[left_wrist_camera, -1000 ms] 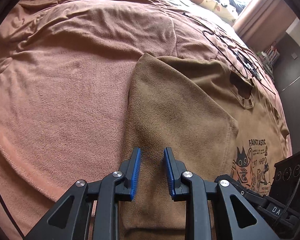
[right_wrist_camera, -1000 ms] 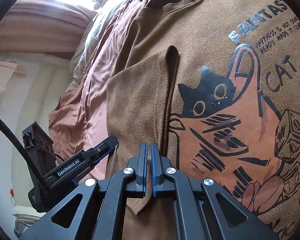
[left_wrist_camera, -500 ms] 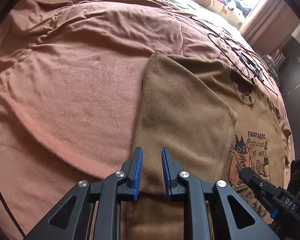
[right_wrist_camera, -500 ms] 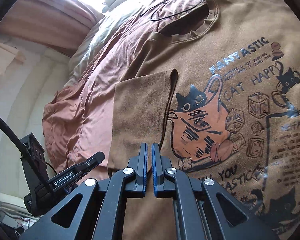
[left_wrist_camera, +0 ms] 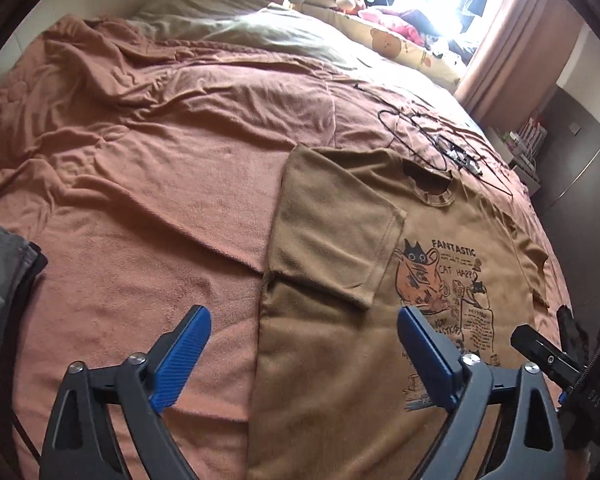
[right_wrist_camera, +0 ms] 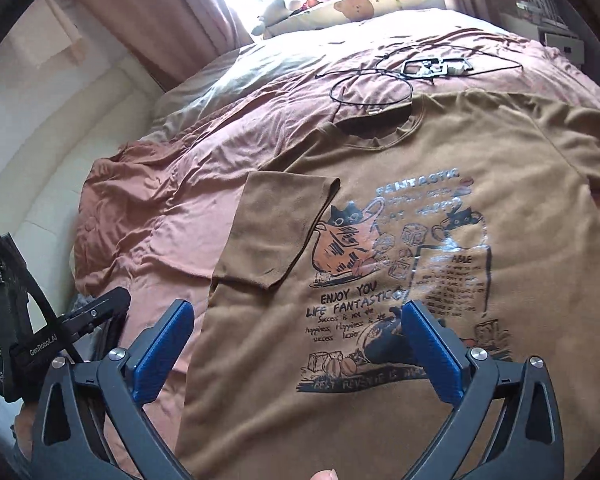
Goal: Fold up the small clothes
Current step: 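Lift both tools away and move to the shirt's other side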
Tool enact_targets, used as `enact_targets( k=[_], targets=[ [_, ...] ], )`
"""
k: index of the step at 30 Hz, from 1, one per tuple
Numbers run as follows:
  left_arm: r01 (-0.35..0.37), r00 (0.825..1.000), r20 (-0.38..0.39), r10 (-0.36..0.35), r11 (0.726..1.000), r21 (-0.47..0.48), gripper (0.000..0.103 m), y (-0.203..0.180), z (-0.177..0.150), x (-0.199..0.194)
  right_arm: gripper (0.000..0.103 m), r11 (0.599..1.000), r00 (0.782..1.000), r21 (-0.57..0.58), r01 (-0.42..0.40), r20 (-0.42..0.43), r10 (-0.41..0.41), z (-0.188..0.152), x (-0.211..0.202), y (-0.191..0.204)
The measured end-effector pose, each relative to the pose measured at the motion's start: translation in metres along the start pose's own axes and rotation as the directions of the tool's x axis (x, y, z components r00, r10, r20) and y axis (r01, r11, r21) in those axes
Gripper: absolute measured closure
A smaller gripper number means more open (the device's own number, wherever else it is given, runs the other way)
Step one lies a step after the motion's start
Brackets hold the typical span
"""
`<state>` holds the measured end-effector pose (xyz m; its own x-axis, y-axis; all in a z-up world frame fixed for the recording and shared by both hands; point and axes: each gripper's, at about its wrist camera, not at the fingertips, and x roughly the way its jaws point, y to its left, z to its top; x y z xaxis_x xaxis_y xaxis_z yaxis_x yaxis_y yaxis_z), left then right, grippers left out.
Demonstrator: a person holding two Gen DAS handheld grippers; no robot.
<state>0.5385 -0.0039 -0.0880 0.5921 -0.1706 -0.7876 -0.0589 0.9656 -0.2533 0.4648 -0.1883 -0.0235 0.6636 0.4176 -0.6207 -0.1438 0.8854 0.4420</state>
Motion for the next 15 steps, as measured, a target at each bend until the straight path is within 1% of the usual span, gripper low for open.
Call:
enact_targets(
  k=[4, 10, 11, 13, 15],
  targets=[
    [0.012, 0.999, 0.040, -0.014, 0.999, 0.046, 0.004, -0.019, -0.009, -0.032, 0.000, 0.999, 0.999, -0.024, 0.032, 0.039, -0.031, -0.005, -0.047, -0.001],
    [0.036, 0.995, 0.090, -0.042, 0.997, 0.069, 0.004, -0.045, -0.025, -0.075, 0.000, 0.994, 0.993, -0.066, 0.091, 0.082, -0.085, -0.019, -0.107, -0.003],
    [0.032, 0.994, 0.107, -0.039, 0.997, 0.074, 0.004, -0.050, -0.027, -0.083, 0.000, 0.993, 0.993, -0.072, 0.089, 0.090, -0.083, -0.020, -0.116, -0.003],
    [0.045, 0.988, 0.143, -0.056, 0.996, 0.081, 0.004, -0.059, -0.033, -0.099, 0.000, 0.993, 0.991, -0.082, 0.090, 0.110, -0.081, -0.026, -0.137, -0.006],
    [0.068, 0.985, 0.155, -0.080, 0.994, 0.081, 0.004, -0.068, -0.038, -0.111, 0.000, 0.989, 0.985, -0.091, 0.120, 0.137, -0.107, -0.030, -0.154, -0.010]
  ],
)
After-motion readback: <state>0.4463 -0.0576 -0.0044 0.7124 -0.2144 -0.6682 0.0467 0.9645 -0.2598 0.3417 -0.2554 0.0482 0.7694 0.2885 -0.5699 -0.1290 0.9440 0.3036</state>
